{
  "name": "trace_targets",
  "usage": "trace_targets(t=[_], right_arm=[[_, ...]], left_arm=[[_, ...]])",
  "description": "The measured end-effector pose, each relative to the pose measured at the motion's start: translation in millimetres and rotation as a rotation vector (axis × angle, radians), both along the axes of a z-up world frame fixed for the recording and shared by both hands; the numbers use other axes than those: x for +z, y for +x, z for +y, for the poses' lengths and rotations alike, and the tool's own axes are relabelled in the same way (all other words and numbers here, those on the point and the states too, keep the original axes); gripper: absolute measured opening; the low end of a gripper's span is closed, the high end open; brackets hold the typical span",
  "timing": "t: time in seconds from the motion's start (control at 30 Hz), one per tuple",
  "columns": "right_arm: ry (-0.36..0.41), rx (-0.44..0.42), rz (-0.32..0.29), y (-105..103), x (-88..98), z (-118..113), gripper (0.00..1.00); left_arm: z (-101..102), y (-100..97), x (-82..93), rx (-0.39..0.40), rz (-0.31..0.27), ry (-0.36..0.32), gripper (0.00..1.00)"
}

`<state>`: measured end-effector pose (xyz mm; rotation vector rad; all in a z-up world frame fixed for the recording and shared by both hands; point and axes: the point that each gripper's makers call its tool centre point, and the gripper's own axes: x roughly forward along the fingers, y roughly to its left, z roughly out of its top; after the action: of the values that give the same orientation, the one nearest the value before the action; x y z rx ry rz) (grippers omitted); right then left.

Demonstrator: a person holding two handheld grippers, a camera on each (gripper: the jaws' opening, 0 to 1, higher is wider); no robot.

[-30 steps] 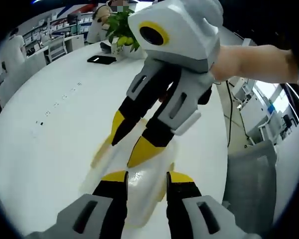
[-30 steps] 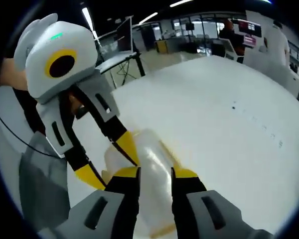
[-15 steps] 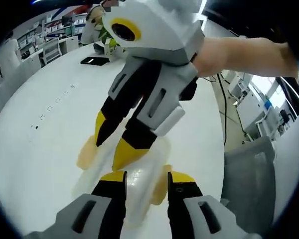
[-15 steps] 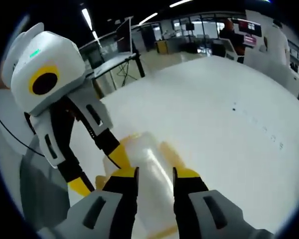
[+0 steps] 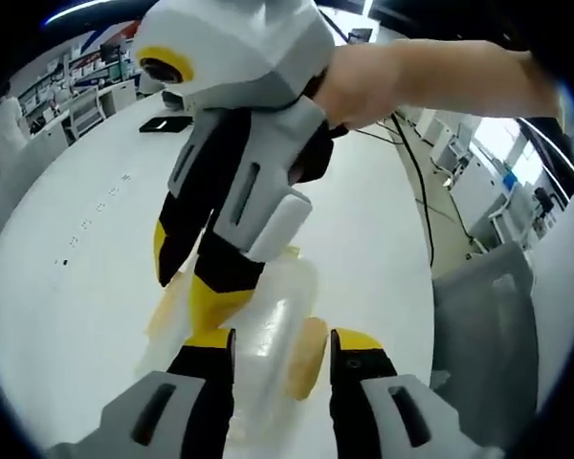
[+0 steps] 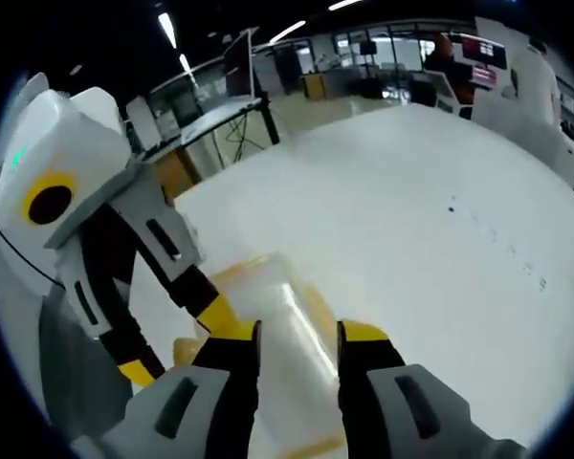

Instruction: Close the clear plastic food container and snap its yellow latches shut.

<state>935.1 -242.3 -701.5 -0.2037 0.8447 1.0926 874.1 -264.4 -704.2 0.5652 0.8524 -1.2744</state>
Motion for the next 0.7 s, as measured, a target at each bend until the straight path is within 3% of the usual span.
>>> trace_targets(t=[0.27, 0.43, 0.6, 0.7], right_arm=[[0.003, 0.001, 0.0, 2.6, -0.9, 0.9, 0.29], [0.004, 0.001, -0.003, 3.5, -0.2, 0.0, 0.29], [0.007, -0.011, -0.005, 6.7, 0.4, -1.8, 0.28], [0.011, -0.013, -0.004, 7.0, 0.6, -1.8, 0.28]], left_arm=[[0.8, -10.5, -2.3, -0.08, -0.067, 0.029, 0.35], [-2.6, -5.9, 13.1, -0.051, -0.039, -0.036, 0.32], [0.5, 3.2, 16.0, -0.028, -0.045, -0.035, 0.24], [2.2, 7.4, 12.5, -0.021, -0.05, -0.025, 0.24]])
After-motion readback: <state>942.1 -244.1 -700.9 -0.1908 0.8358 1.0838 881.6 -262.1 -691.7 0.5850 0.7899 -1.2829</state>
